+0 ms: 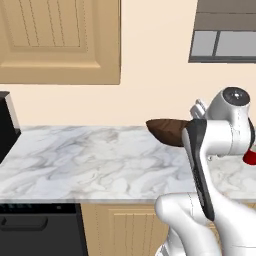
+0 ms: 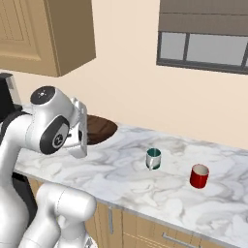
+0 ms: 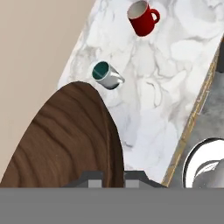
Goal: Clear the mugs and bowl far away from the sink.
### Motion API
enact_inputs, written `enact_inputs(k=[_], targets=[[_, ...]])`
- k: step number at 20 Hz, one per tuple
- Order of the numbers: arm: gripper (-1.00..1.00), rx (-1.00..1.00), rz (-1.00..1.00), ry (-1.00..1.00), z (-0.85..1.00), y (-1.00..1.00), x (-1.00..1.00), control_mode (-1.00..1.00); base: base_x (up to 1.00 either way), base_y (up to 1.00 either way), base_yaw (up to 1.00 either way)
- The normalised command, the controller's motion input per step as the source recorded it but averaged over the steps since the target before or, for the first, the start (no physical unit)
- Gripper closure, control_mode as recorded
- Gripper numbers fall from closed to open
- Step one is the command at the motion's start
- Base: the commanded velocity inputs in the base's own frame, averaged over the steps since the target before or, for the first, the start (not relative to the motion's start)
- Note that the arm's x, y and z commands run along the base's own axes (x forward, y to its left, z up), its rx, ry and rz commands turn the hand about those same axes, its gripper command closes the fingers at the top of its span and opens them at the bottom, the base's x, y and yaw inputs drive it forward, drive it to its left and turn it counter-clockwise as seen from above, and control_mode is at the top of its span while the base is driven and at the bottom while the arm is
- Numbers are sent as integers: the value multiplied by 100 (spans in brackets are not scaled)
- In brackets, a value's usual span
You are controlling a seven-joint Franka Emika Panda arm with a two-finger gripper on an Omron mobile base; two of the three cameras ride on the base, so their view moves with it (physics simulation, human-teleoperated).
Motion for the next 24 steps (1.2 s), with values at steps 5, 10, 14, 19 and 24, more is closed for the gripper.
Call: enact_inputs(k=[5, 10, 14, 19, 24], targets=[[100, 0, 9, 1, -44, 0, 78, -100, 0, 0, 0], [100, 0, 9, 0, -44, 0, 67, -100, 0, 0, 0], [100, 0, 9, 0, -48, 0, 64, -100, 0, 0, 0], [100, 0, 9, 0, -53, 0, 66, -100, 0, 0, 0], [100, 0, 8, 6, -54, 0, 63, -100, 0, 0, 0]])
